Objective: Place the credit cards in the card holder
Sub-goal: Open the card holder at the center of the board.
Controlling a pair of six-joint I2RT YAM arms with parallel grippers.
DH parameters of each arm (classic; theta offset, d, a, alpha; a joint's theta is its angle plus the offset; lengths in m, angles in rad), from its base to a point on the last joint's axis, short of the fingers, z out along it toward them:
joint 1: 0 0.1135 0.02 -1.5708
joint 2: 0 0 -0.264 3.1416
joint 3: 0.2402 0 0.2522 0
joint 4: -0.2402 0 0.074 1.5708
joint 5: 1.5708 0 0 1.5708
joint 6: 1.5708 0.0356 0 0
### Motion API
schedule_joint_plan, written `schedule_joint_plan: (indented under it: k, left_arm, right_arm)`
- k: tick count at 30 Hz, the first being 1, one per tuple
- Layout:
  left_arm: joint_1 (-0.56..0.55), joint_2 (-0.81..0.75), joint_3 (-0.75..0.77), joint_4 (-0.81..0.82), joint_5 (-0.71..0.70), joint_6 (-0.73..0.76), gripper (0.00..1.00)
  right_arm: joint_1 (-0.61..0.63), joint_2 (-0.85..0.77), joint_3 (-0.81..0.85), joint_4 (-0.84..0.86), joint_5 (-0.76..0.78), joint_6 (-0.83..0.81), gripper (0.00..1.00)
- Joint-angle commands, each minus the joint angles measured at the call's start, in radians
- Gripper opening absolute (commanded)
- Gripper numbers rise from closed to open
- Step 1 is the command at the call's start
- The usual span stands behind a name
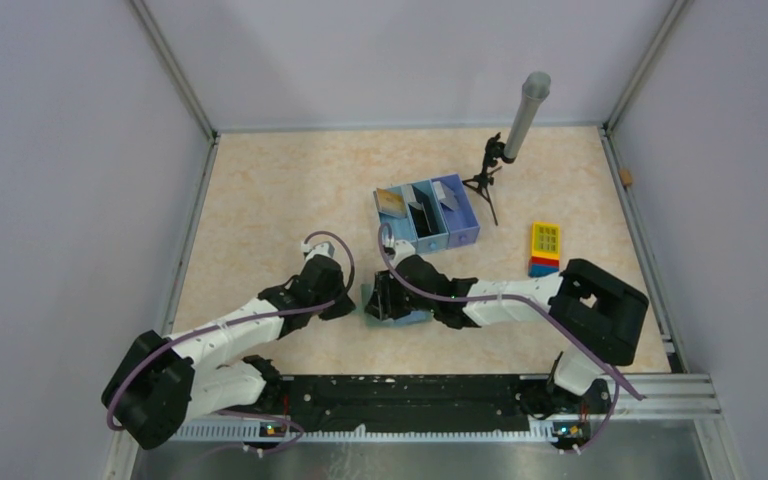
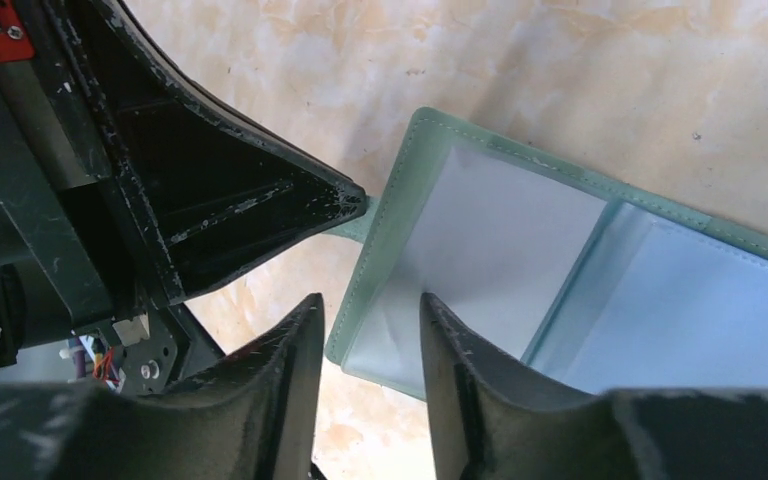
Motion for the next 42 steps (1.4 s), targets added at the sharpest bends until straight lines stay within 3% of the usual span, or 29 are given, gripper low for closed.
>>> schedule_joint_plan:
  k: [1, 9, 15, 23, 31, 42]
  left_arm:
    - [0.003, -0.001, 0.0, 0.034, -0.02, 0.009, 0.0]
    - [0.008, -0.022, -0.001, 0.026, -0.036, 0.014, 0.0]
    - [0.015, -0.025, -0.007, 0.021, -0.038, 0.015, 0.0]
    - [0.022, -0.026, -0.012, 0.025, -0.034, 0.017, 0.0]
    - [0.024, -0.02, -0.012, 0.032, -0.027, 0.017, 0.0]
    - [0.024, -0.012, -0.015, 0.045, -0.01, 0.021, 0.0]
  right_arm:
    - [0.008, -0.001, 0.056, 0.037, -0.018, -0.034, 0.42]
    - [0.006, -0.136, 0.058, -0.092, 0.092, -0.085, 0.6]
    - [-0.015, -0.256, 0.044, -0.234, 0.226, -0.099, 0.64]
    - [-0.097, -0.313, -0.065, -0.322, 0.308, -0.032, 0.51]
    - [-0.099, -0.241, -0.105, -0.311, 0.31, 0.024, 0.38]
    - [-0.092, -0.197, -0.111, -0.187, 0.189, -0.028, 0.34]
